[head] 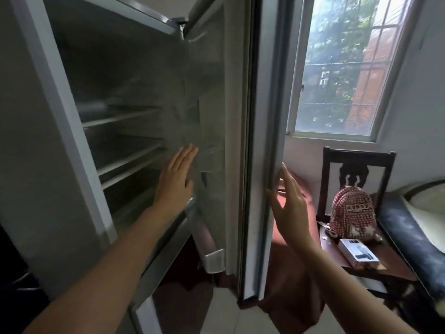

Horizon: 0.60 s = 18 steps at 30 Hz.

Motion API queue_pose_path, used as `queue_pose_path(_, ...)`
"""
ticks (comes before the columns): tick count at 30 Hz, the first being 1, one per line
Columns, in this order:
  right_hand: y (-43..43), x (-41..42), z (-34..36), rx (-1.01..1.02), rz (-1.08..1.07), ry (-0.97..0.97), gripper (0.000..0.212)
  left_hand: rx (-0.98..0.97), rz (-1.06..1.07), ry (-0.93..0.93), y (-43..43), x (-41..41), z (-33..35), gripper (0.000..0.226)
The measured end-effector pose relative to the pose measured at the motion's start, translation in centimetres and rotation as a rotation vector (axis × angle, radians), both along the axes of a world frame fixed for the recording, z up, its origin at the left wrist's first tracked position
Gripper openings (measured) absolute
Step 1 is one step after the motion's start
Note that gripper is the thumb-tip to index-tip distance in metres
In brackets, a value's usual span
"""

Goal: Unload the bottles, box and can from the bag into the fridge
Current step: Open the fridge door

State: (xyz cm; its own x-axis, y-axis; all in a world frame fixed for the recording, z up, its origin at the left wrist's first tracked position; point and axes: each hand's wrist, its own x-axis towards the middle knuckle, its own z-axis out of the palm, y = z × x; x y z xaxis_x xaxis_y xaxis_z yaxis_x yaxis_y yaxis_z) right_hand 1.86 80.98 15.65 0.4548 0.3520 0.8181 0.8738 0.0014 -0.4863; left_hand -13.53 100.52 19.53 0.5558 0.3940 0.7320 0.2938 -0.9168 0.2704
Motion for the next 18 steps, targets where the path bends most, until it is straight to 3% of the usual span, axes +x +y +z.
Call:
queue_pose_path(4,-1.3,2.1,0.1,-0.046,-0.148,-0.059,0.056,0.065,-0.085,0.008,-0.2,3.2,-0.1,0.076)
queue_pose_path(9,-1.8,5.6,-0.8,-0.251,-0.31,-0.207,0.064,0.121,-0.15,0.024,-0.8,7.5,-0.2,0.081)
queue_pose_path(18,-2.2,12.5,-0.5,-0.424,-0.319,-0.116,0.068,0.204,-0.141,0.133,-2.7,13.9,1.5,0.077)
